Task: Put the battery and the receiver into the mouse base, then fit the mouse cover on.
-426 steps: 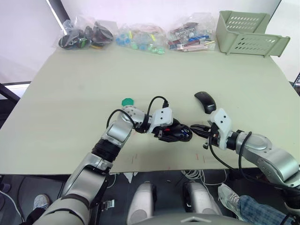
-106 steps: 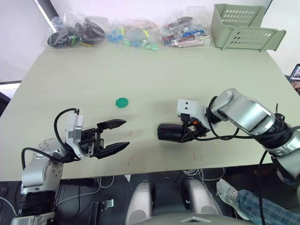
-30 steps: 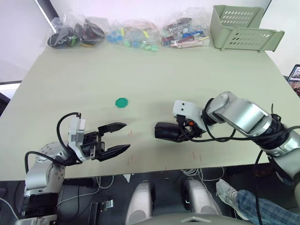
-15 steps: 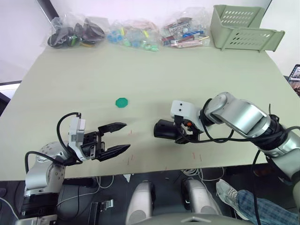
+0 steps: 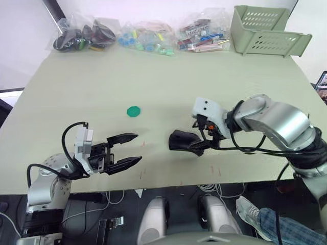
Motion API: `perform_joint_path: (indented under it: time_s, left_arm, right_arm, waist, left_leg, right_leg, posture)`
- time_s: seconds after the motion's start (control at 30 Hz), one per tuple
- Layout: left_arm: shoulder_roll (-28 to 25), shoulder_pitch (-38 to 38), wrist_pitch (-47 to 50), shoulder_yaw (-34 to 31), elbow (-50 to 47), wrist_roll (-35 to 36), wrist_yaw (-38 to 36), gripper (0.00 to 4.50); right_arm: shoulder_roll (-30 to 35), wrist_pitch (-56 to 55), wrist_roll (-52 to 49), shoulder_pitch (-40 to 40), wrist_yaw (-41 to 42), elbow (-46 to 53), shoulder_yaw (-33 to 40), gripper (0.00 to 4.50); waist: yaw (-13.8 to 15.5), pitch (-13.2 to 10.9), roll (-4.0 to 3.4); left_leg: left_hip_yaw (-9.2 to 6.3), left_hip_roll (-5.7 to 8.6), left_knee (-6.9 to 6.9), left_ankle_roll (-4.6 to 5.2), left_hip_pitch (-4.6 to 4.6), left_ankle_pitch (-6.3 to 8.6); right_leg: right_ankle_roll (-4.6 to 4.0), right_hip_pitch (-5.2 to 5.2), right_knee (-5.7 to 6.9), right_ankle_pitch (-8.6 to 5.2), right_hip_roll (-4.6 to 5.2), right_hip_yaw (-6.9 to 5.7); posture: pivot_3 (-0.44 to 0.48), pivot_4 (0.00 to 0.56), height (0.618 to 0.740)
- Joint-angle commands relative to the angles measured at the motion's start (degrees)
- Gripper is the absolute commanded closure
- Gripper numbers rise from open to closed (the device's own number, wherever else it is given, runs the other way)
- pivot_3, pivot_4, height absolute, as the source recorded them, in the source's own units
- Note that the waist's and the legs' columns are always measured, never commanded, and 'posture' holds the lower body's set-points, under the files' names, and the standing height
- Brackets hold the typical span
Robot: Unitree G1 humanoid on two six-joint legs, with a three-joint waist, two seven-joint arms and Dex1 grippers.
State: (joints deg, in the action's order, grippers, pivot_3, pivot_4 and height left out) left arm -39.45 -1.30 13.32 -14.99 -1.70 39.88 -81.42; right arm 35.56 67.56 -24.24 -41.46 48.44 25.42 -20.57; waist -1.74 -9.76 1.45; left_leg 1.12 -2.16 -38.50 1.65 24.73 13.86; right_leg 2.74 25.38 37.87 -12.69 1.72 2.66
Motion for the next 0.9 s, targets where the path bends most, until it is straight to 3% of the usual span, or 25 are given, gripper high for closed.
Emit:
perform_joint_path:
  time_s: [0.03, 0.17, 0.33, 0.9]
  left_arm:
    - [-0.8, 0.0, -0.1, -0.7, -1.6, 0.5, -0.1, 0.00]
    - [-1.2, -0.2, 0.6, -0.7, -1.7, 0.8, -0.4, 0.00]
    - [-2.3, -1.4, 1.2, -0.5, -0.8, 0.8, -1.6, 0.00]
    - [-3.2, -2.1, 0.7, -1.1, 1.1, 0.3, -3.9, 0.00]
  right_arm:
    - [-1.5, -9.1, -1.0, 7.7, -1.5, 3.8, 6.6, 0.37]
    - [-1.6, -15.5, -1.2, 16.4, -1.8, 4.1, 9.6, 0.37]
    - [-2.3, -20.4, -1.2, 20.7, -2.1, 2.8, 11.1, 0.37]
    - [-2.8, -28.4, 3.9, 22.4, -1.3, -4.1, 5.6, 0.37]
  waist:
    - [0.0, 0.0, -0.02]
    - [-0.3, 0.0, -0.02]
    - [-0.4, 0.0, -0.02]
    - [-0.3, 0.0, -0.02]
  left_leg:
    - [0.02, 0.00, -0.01, 0.00, 0.00, 0.00]
    - [0.08, 0.01, -0.01, 0.00, -0.04, 0.00]
    - [0.05, -0.03, -0.04, 0.00, -0.15, -0.01]
    - [0.04, -0.03, -0.04, 0.00, -0.14, -0.01]
  right_leg:
    - [0.00, 0.00, 0.01, 0.00, 0.00, 0.01]
    - [0.02, 0.01, 0.05, 0.00, 0.00, 0.07]
    - [0.01, -0.05, 0.08, -0.01, -0.11, 0.09]
    - [0.01, -0.08, 0.06, -0.01, -0.12, 0.09]
  posture:
    - [0.000, 0.150, 0.740]
    - [0.000, 0.150, 0.740]
    - [0.000, 0.150, 0.740]
    - [0.000, 0.150, 0.740]
